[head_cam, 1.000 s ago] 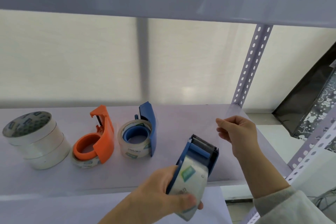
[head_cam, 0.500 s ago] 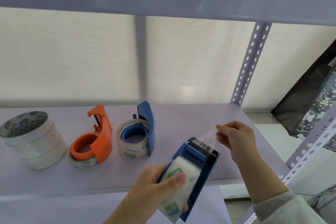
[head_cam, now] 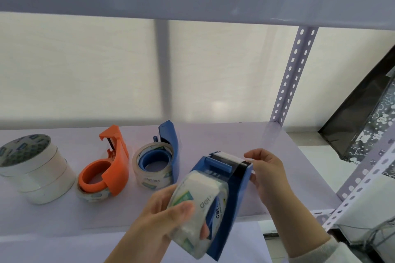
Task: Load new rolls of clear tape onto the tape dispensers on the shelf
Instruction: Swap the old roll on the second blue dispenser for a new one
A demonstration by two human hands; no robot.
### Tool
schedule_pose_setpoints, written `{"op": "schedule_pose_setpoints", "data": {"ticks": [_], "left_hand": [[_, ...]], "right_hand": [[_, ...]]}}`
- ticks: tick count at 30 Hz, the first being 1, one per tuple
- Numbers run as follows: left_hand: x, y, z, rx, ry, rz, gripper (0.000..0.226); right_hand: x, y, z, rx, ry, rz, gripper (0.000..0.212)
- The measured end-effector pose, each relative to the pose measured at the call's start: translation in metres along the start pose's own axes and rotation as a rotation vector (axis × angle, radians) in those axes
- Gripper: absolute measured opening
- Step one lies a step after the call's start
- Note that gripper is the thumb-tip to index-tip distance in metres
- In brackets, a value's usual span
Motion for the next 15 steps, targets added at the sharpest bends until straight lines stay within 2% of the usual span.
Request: {"op": "schedule_pose_setpoints", "data": {"ticks": [4, 7, 11, 15], "left_hand": [[-0.002, 0.003, 0.009, 0.001, -0.098, 0.089, 0.046], [0.0, 0.003, 0.011, -0.015, -0.141, 0.127, 0.049], [0.006, 0.002, 0.009, -0.098, -0.207, 0.199, 0.052], [0.012, 0.001, 0.003, -0.175, -0.254, 0.279, 0.058]], "right_hand": [[-0.023, -0.02, 0.011, 0.17, -0.09, -0.117, 0.039], [-0.041, -0.03, 0.015, 0.251, -0.131, -0.137, 0.04], [-0.061, -0.039, 0.021, 0.341, -0.143, -0.255, 0.021], [-0.079, -0.054, 0.028, 0.45, -0.175, -0.426, 0.057]]}}
Point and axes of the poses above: each hand's wrist, its own x-axis towards the middle knuckle, its own y-axis out of the back of the hand, z = x × y, the point moved 4 cm from there along x, towards the middle knuckle, and after that the axes turned 5 degrees about -z, right-handed, at the moved point
